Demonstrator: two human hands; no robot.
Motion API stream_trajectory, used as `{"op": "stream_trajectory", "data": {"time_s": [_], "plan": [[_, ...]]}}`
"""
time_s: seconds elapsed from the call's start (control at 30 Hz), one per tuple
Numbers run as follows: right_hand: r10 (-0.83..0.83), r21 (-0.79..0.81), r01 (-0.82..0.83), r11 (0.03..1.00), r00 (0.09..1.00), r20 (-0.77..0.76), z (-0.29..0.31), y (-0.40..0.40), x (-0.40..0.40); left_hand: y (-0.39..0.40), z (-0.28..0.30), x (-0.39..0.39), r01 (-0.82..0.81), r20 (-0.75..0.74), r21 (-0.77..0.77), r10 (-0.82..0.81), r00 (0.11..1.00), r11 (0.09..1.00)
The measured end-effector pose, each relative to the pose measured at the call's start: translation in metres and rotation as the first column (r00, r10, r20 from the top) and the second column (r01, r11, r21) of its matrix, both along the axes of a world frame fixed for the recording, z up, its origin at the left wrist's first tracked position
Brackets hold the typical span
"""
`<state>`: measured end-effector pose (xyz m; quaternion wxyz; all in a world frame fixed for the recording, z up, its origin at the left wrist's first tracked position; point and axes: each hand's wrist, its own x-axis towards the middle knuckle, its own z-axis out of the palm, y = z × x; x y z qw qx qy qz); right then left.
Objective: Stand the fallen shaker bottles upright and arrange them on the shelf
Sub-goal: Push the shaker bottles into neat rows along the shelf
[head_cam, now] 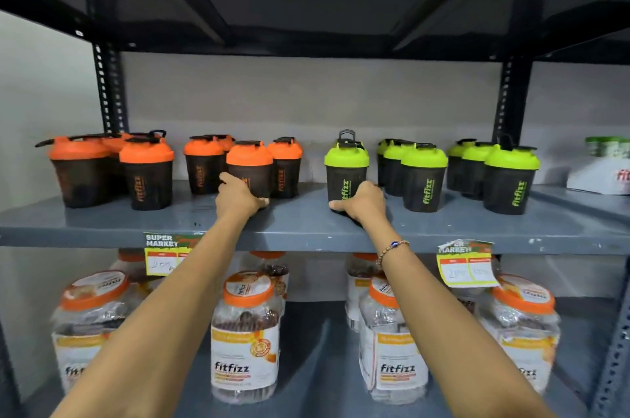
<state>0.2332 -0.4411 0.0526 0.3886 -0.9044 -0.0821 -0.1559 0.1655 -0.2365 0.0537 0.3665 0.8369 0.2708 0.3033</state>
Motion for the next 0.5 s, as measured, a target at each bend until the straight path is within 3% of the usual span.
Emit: {"op": "stream_trajectory", "data": {"time_s": [0.23, 0.5], "plan": [[-0.042, 0.026, 0.042, 0.999, 0.999, -0.025, 0.000, -0.021, 0.006, -0.023, 0.003, 0.004, 0.046, -0.012, -0.014, -0.046, 0.999, 0.999], [0.046, 0.011, -0.046, 0.999, 0.998, -0.036, -0.002, -0.027, 0.018, -0.043, -0.006, 0.012, 0.076, 0.039, -0.022, -0.076, 0.996, 0.997]]}}
